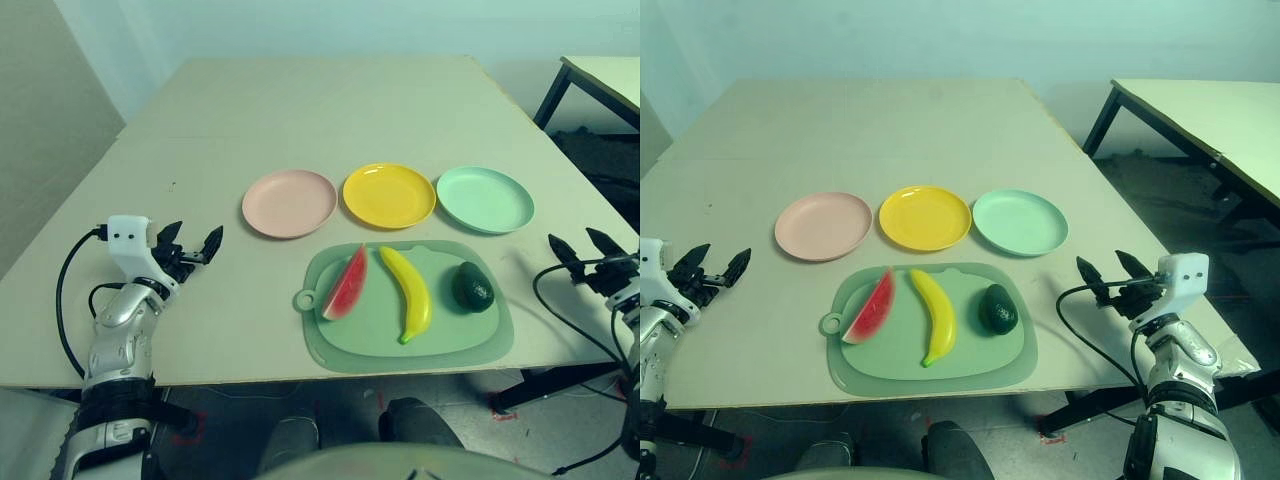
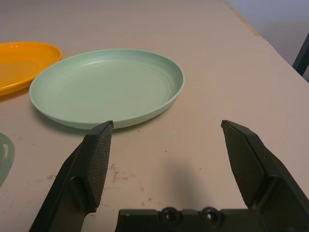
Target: Place the fruits into color-matched plates.
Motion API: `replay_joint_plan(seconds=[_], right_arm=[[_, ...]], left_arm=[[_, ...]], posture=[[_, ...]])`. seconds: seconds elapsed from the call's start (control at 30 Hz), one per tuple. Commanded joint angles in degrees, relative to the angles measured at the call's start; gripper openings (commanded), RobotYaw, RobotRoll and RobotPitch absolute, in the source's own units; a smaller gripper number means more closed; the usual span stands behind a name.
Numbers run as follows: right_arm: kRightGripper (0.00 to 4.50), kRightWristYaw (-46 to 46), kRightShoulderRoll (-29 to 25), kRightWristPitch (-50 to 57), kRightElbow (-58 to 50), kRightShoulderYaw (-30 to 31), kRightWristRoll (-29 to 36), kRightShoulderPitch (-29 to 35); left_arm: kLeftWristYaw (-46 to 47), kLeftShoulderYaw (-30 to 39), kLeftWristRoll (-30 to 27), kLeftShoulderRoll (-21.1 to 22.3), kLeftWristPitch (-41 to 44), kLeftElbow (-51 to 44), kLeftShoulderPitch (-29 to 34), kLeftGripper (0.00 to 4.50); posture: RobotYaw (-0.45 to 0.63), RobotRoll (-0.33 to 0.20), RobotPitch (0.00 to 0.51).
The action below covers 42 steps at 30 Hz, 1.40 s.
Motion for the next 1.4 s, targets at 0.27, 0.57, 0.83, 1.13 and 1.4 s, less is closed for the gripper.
replay_joint_plan(seconds=[0.27,0.57,0.83,1.13,1.4], right_arm=[[4.50,0.62,4.82,0.06,-4.26,1.88,-0.78,1.72],[4.50,1.41,4.40,0.50,-4.16,2.64,-1.17,1.50],[4.50,2.32,1.94,0.36,-4.86,1.61,-0.25,2.38],[4.50,3.41,0.37,1.95,-8.97,1.65,0.54,3.91],[4.50,4.15,-3.13,18.30,-28.19,6.70,-0.61,7.06]], left_arm=[[-2.91,5.63,-2.17,6.10,0.17,2.26,1.43,4.48],[-13.80,4.67,-7.43,8.53,4.47,-2.45,0.01,4.48],[-44.02,1.42,-18.06,18.54,10.54,-8.26,-1.17,4.48],[-61.85,-6.28,-17.03,23.11,9.62,-13.51,-0.97,4.48],[-63.96,-9.45,-15.18,24.17,5.36,-12.62,-1.10,4.48]], posture=[[-0.10,0.000,0.074],[-0.11,0.000,0.053],[-0.13,0.000,0.037],[-0.15,0.000,0.036],[-0.17,0.000,0.038]])
